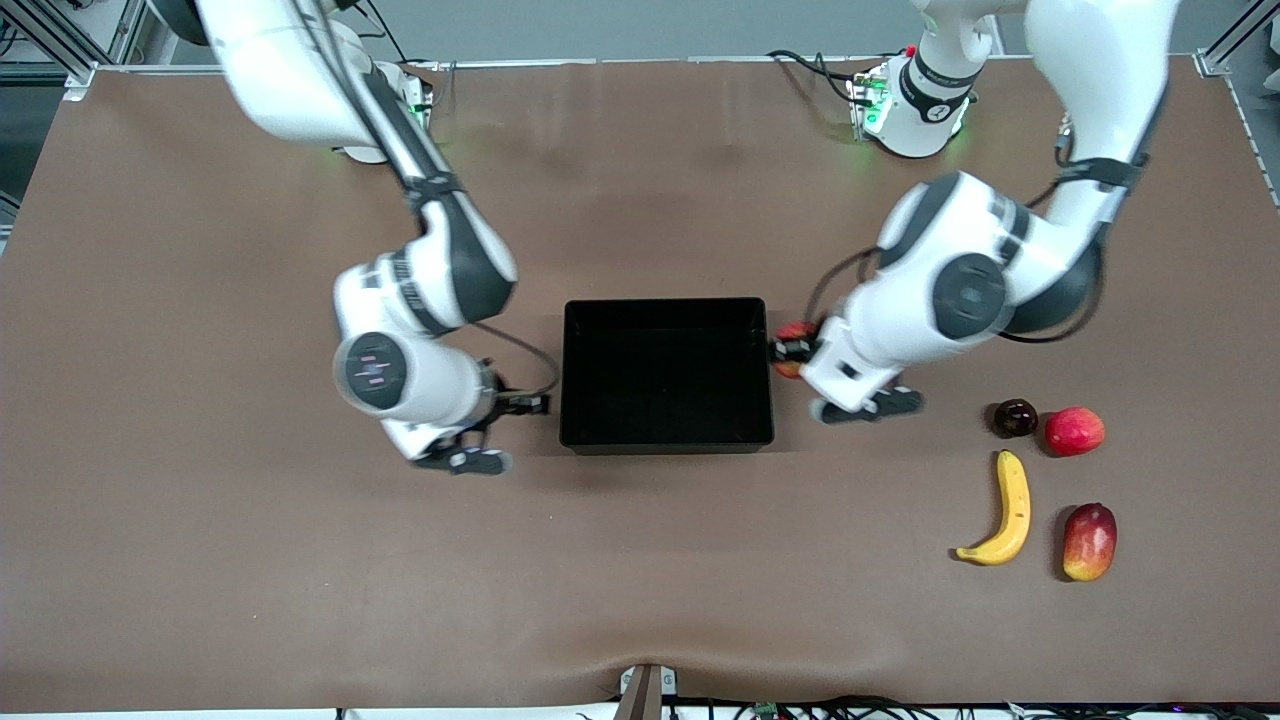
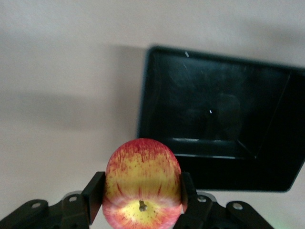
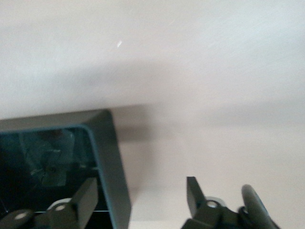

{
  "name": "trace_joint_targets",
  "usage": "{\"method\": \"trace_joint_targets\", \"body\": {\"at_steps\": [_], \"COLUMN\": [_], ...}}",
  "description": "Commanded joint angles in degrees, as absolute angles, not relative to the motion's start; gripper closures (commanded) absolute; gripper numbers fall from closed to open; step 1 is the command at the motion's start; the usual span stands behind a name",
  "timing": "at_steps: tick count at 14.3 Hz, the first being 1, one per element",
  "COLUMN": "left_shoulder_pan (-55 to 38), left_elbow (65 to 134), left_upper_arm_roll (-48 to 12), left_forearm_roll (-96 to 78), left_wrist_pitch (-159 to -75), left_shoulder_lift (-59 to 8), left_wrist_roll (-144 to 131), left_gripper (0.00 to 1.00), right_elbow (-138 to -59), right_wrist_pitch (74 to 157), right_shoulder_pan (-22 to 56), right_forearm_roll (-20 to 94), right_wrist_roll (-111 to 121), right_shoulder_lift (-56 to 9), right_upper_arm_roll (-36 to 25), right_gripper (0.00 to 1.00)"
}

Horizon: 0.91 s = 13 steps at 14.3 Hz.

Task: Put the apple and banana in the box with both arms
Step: 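Carry the apple with the left gripper while the right gripper retracts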

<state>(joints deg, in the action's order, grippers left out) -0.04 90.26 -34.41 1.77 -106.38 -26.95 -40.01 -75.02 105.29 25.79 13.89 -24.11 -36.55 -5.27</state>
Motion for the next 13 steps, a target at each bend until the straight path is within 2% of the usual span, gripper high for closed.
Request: {"method": "trace_joint_targets", "body": {"at_steps": [1, 4, 7, 12, 13], "left_shoulder_pan": [-5.3, -8.9, -11.3, -12.7, -12.6], "left_elbow": [91.0, 90.9, 90.6, 91.3, 91.2], "left_upper_arm_roll": [-34.3, -33.7, -33.6, -33.6, -33.6], "left_forearm_roll": [7.4, 9.0, 14.8, 15.1, 15.1], "left_wrist_pitch": [-109.2, -119.4, -120.5, -120.5, -120.5], "left_shoulder_lift": [-29.1, -35.9, -39.8, -42.8, -43.4], "left_wrist_roll": [-46.6, -54.4, -59.1, -59.9, -59.5], "left_gripper": [1.0, 1.0, 1.0, 1.0, 0.81], "right_elbow": [-72.1, -69.7, -66.6, -67.3, -67.7], "right_wrist_pitch": [100.6, 91.4, 85.2, 80.4, 79.5], "right_shoulder_pan": [21.1, 15.5, 9.4, 3.2, 2.2], "right_forearm_roll": [10.8, 10.2, 9.5, 5.6, 5.5], "right_wrist_roll": [-24.2, -24.2, -21.7, -11.5, -10.2], "right_shoulder_lift": [-36.4, -32.3, -30.6, -23.5, -22.2], "right_upper_arm_roll": [-4.5, -6.1, -6.5, -6.5, -6.6], "right_gripper": [0.0, 0.0, 0.0, 0.0, 0.0]}}
